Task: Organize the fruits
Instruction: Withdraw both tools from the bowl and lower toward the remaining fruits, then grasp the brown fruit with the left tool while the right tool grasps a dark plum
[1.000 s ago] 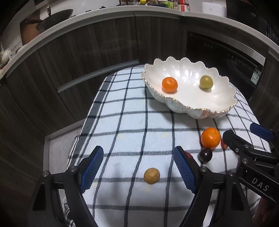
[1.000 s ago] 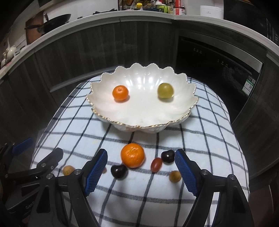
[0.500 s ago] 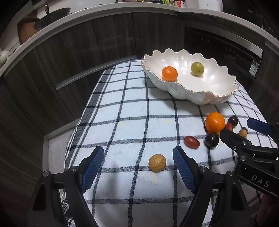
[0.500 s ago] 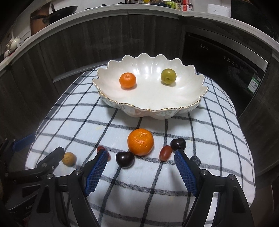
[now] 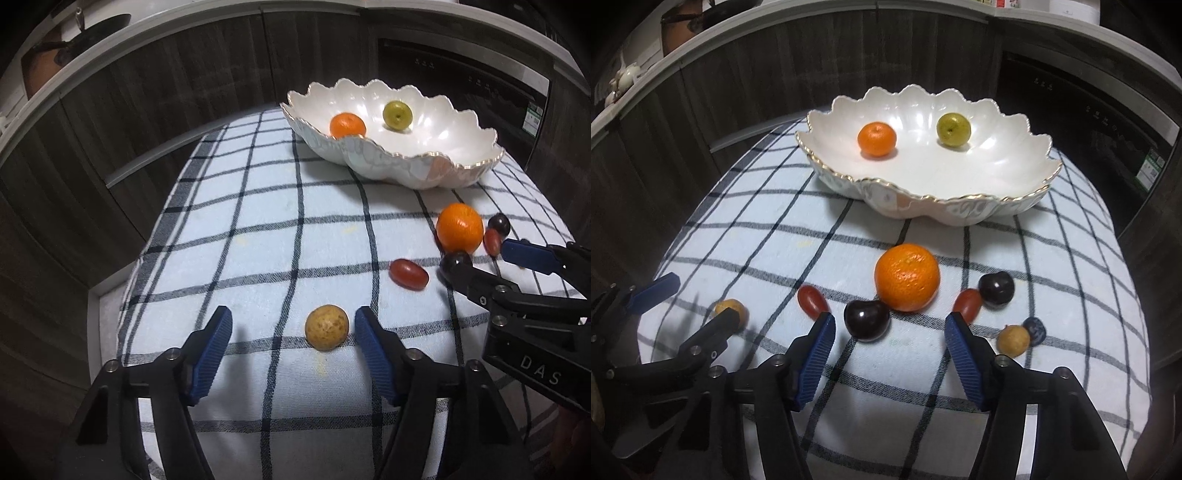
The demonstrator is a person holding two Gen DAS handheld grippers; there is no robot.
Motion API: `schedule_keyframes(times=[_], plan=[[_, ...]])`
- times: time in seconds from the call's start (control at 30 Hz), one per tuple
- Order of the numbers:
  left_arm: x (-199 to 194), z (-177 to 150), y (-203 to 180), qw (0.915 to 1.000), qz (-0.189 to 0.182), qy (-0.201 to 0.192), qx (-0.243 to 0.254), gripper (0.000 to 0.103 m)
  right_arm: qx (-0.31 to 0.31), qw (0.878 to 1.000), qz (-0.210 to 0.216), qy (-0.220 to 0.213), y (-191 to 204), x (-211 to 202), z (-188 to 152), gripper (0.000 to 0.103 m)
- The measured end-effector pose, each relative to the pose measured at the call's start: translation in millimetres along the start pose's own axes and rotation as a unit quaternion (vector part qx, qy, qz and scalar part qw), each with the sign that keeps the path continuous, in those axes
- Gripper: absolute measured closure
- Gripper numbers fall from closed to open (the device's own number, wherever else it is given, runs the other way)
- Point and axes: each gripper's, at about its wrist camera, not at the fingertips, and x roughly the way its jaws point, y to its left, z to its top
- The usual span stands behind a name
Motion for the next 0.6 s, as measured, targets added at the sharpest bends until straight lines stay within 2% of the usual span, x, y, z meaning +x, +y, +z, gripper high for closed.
schedule_keyframes(times=[0.23,0.3,0.43,0.6], plan=[[10.2,-3.0,-4.9,0.9998,-0.008,0.012,0.009,0.052,-0.001,1.0,0.008,0.01,1.7,12.7,-0.4,0.047],[12.4,-3.8,-6.4,0.9997,-0.013,0.016,0.013,0.059,0.0,1.0,0.011,0.015,2.5,17.3,-0.1,0.051],[12.9,-3.8,-9.1,0.9995,-0.019,0.014,0.018,0.067,0.0,1.0,0.018,0.023,3.0,23.8,0.1,0.058],[12.6,-2.6,-11.1,0.9993,-0.026,0.016,0.023,0.077,-0.007,0.999,0.03,0.021,4.3,23.0,-0.2,0.072]])
